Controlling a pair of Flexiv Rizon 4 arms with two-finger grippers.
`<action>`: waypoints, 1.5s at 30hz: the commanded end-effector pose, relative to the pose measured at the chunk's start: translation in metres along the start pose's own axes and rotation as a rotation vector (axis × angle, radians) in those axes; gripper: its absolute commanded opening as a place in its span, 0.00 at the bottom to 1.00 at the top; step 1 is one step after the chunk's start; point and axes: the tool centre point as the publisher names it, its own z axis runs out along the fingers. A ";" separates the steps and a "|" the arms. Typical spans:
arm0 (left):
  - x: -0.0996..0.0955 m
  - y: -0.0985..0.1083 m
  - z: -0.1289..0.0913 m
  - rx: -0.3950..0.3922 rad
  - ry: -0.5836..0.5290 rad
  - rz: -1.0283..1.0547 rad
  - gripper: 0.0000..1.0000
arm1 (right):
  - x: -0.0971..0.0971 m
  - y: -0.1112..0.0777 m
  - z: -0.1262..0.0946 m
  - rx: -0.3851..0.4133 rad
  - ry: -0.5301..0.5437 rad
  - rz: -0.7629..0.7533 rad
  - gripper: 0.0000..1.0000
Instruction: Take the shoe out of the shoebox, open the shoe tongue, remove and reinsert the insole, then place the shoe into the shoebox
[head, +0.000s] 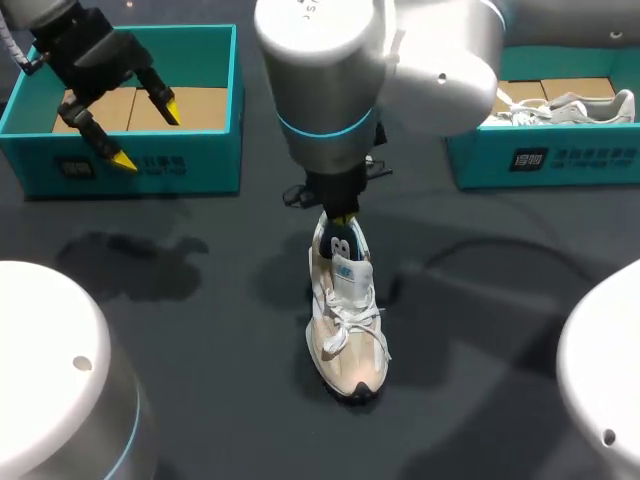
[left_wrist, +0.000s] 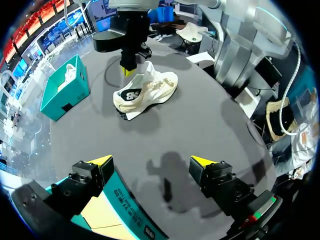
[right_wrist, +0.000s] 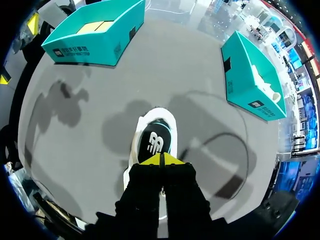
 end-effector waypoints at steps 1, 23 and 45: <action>-0.001 0.000 0.000 -0.002 0.002 0.001 1.00 | 0.003 0.001 0.018 -0.011 -0.063 0.018 0.00; -0.001 0.000 0.000 -0.002 0.002 0.001 1.00 | -0.001 -0.022 0.081 0.083 -0.265 0.175 0.00; -0.001 0.000 0.000 -0.002 0.002 0.001 1.00 | -0.006 -0.020 0.088 0.074 -0.255 0.155 0.00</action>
